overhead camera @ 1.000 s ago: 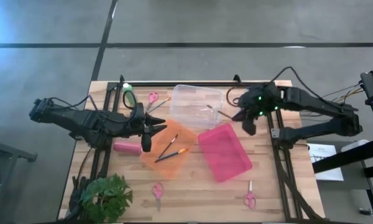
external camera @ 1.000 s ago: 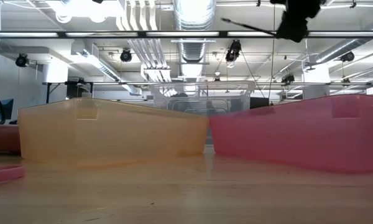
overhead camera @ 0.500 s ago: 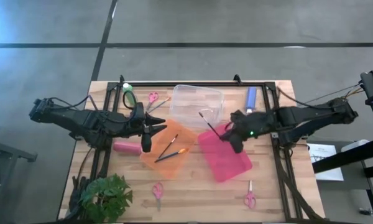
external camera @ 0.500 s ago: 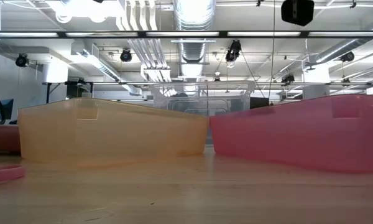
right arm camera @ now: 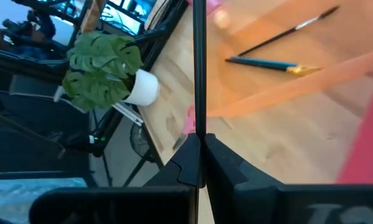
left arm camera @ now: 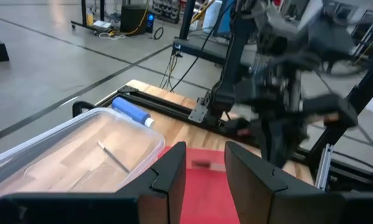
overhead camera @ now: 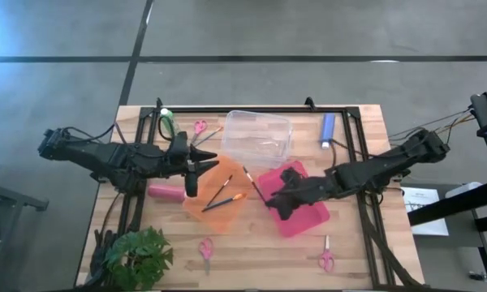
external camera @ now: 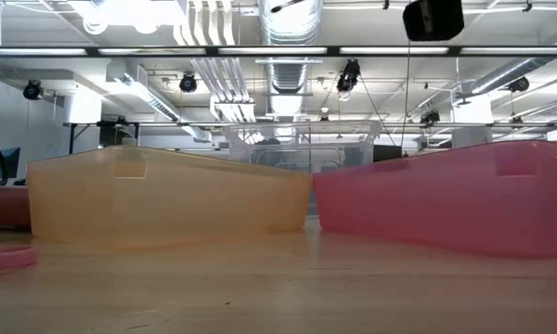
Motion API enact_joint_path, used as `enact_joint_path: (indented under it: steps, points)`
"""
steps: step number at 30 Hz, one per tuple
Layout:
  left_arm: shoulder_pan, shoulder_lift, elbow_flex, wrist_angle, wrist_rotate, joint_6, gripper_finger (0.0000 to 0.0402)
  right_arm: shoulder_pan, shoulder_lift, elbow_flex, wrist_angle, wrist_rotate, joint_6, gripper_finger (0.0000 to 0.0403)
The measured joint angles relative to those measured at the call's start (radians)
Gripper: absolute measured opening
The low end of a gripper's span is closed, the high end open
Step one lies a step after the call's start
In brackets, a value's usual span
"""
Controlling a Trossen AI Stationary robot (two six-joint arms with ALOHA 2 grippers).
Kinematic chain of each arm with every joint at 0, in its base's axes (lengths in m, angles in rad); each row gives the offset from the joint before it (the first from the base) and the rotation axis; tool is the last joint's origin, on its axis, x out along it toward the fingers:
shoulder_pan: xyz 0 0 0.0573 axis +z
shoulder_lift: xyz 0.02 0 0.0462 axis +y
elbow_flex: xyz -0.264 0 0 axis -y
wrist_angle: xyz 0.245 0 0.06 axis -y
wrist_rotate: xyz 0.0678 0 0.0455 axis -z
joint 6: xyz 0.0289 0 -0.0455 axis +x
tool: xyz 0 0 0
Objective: Pick & Place Paint Supplies
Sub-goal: Put the black brow brush into the orange bin
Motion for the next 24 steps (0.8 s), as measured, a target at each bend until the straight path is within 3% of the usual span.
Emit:
enact_joint_path:
  steps: [15,24]
  points:
    - [0.000,0.000,0.000,0.068,-0.026,0.010,0.0120,0.006,0.326,-0.001,0.374,-0.021,0.253,0.0008]
    - [0.000,0.000,0.000,0.074,-0.026,0.026,0.0120,-0.027,0.386,0.001,0.417,-0.016,0.412,0.0008]
